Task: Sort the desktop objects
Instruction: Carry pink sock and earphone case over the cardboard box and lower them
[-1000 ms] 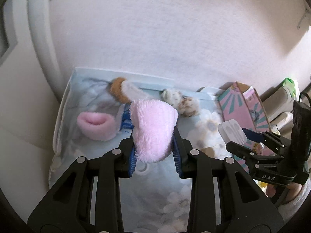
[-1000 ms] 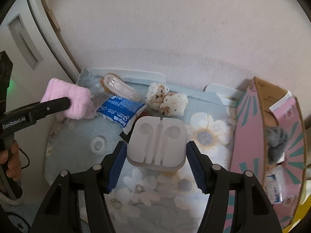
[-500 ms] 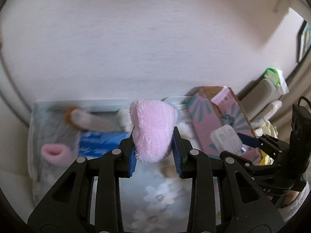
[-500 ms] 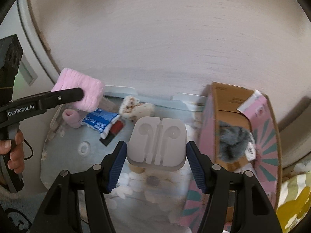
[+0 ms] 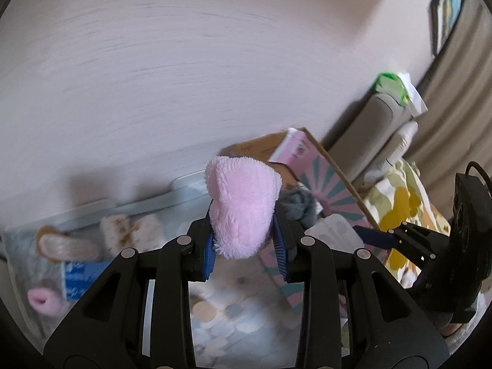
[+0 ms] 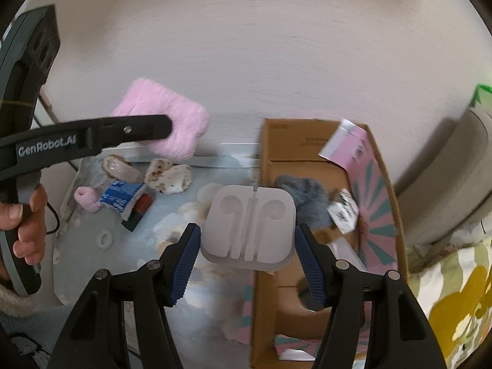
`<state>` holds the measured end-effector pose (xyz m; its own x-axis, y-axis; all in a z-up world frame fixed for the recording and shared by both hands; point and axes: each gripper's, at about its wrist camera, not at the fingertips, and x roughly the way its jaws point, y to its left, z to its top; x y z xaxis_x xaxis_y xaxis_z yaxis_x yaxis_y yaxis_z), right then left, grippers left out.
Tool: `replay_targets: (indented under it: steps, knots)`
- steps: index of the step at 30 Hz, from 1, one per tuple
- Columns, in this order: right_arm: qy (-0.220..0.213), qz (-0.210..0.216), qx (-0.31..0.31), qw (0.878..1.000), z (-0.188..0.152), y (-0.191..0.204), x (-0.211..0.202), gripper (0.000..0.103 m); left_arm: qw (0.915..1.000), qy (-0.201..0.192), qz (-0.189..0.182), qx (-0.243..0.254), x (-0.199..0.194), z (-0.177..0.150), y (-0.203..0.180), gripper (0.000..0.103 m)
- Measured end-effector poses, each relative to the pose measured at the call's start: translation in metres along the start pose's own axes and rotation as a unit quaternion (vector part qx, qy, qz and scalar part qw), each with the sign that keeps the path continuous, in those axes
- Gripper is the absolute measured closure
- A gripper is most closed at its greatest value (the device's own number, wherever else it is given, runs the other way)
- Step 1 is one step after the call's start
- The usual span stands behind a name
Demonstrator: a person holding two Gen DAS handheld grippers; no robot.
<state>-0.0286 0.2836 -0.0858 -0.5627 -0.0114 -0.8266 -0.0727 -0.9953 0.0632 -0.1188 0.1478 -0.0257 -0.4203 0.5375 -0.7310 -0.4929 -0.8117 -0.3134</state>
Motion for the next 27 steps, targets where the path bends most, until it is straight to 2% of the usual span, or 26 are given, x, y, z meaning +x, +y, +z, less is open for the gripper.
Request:
replay_targets:
  steps: [12,20,27]
  knots:
    - [0.015,-0.030,0.047,0.998,-0.024,-0.050,-0.001,0.044,0.9977,0.036,-0.030,0.049,0.060,0.017,-0.063,0.075]
    - [0.036,-0.025,0.062,0.997,-0.039,-0.072,0.011,0.044,0.9952,0.062,-0.044,0.061,0.106,0.020,-0.095,0.075]
    - [0.039,-0.013,0.069,0.997,-0.043,-0.081,0.020,0.044,0.9945,0.080,-0.036,0.057,0.137,0.019,-0.110,0.075]
